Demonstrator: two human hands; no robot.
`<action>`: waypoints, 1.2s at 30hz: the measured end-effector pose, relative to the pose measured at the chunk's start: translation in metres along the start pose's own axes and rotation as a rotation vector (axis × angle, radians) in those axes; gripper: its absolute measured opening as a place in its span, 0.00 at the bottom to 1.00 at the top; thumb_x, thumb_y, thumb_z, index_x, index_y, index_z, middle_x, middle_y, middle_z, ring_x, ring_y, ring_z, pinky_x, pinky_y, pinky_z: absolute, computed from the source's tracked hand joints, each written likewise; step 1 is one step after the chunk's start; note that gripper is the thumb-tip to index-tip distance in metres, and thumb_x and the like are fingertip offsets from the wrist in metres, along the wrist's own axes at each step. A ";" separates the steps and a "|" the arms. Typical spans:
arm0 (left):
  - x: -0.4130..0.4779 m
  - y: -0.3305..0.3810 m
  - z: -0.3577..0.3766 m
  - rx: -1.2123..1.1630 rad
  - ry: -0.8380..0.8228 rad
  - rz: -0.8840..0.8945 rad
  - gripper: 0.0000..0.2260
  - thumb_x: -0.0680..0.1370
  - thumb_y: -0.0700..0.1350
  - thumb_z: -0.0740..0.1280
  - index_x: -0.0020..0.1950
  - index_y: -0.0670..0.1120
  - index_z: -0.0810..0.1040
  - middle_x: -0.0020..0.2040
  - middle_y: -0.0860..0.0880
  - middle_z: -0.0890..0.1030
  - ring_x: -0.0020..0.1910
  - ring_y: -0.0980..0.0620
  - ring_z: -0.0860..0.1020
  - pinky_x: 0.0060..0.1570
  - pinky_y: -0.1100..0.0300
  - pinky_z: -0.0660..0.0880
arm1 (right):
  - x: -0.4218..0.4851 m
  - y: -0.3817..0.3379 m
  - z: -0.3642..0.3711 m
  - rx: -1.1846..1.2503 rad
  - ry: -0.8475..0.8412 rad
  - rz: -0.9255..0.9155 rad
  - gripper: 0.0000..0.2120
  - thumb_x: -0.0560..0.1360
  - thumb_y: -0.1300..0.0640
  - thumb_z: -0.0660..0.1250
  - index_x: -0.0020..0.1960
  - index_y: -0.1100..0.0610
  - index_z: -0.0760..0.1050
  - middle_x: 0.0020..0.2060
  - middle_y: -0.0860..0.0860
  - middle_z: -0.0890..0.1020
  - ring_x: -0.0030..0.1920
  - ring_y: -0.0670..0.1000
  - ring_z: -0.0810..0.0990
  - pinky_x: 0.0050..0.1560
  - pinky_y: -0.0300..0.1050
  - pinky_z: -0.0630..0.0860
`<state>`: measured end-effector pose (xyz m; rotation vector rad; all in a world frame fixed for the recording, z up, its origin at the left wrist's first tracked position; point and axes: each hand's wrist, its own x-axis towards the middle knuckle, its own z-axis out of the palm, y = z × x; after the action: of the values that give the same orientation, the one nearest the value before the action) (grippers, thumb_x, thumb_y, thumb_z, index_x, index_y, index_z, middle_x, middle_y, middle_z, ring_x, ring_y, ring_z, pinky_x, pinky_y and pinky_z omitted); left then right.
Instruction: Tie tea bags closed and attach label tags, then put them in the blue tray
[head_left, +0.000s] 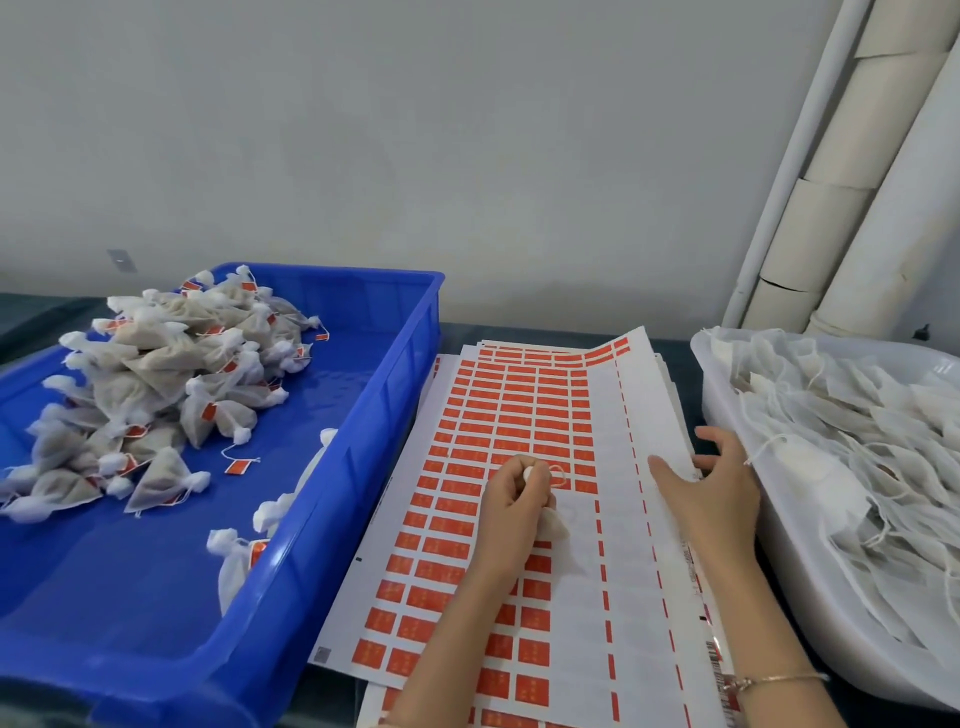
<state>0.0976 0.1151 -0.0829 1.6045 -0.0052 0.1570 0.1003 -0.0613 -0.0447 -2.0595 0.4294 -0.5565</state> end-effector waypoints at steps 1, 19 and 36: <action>0.000 0.000 0.000 -0.005 0.000 0.002 0.10 0.81 0.47 0.60 0.42 0.47 0.75 0.36 0.53 0.78 0.34 0.58 0.77 0.40 0.68 0.76 | 0.003 -0.001 0.000 -0.004 -0.038 0.026 0.32 0.68 0.52 0.77 0.67 0.52 0.65 0.59 0.55 0.77 0.51 0.53 0.76 0.53 0.51 0.72; 0.001 0.000 0.002 -0.006 0.051 0.025 0.09 0.81 0.48 0.61 0.44 0.48 0.75 0.37 0.50 0.79 0.36 0.54 0.78 0.41 0.67 0.77 | 0.015 0.012 -0.003 0.151 -0.343 0.208 0.25 0.67 0.58 0.78 0.59 0.57 0.71 0.51 0.52 0.80 0.48 0.55 0.81 0.46 0.52 0.79; 0.015 0.021 0.011 0.081 0.039 0.079 0.08 0.80 0.47 0.63 0.41 0.51 0.74 0.37 0.52 0.78 0.34 0.57 0.74 0.34 0.74 0.72 | 0.008 0.017 -0.004 -0.014 -0.211 -0.158 0.18 0.80 0.58 0.61 0.70 0.52 0.69 0.61 0.46 0.75 0.58 0.47 0.74 0.52 0.32 0.66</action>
<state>0.1115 0.1043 -0.0611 1.6828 -0.0323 0.2520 0.1032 -0.0767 -0.0555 -2.1505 0.1473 -0.4235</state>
